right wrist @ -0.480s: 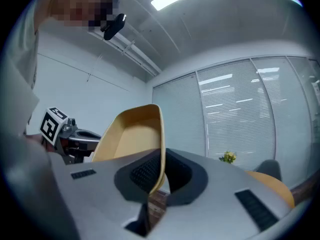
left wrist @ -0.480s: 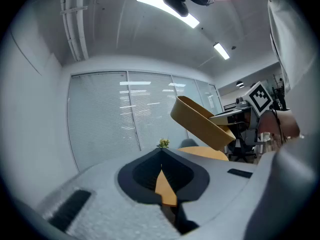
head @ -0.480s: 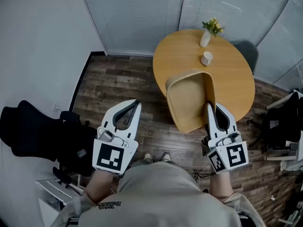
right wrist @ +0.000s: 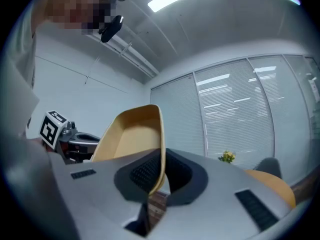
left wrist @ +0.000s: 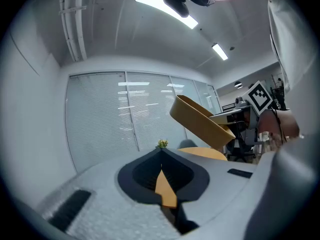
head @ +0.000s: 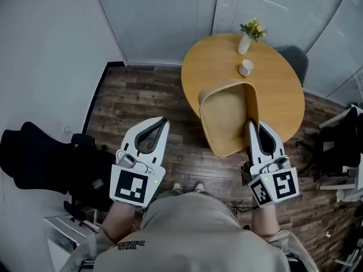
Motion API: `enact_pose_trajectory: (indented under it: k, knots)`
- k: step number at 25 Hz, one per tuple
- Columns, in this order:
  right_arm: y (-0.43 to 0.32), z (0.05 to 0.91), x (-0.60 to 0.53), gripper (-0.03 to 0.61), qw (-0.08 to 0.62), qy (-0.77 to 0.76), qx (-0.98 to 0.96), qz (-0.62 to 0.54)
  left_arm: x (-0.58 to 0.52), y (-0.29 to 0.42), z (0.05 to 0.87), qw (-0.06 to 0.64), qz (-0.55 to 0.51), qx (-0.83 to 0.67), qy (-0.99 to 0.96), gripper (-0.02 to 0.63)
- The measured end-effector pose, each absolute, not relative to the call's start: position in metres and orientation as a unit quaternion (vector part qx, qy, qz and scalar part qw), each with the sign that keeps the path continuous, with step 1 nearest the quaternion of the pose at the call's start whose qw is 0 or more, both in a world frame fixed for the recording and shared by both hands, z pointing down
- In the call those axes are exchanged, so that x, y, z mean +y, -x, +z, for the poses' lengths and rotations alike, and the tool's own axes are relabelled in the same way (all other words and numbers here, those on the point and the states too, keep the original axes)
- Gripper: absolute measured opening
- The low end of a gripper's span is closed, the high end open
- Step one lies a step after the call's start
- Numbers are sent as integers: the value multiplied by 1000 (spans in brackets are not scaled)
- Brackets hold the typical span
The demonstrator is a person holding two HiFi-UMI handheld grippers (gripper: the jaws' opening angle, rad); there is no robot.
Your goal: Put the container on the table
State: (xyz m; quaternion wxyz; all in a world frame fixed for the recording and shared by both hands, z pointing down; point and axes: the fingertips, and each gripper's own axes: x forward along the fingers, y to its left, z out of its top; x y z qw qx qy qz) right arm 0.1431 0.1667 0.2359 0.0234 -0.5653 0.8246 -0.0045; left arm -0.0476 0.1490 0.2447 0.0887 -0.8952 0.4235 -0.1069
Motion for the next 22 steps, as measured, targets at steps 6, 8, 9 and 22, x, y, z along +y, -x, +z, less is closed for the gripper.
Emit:
enact_pose_trajectory:
  k: [6,8,9,22]
  knots:
    - [-139,235,171,32,29,559,828,-11,151,46,248,85,-108,422,896,21]
    - [-141,235,170,32,31,556,830,-15,151,44,249,84,-109,422,896,21]
    - [-141,234,170,32,31,556,831,-15,151,43,249,84,-110,423,896,21]
    - [-154,239,179,32,35,553,832,-19,162,32,252,64,-104,421,899,21]
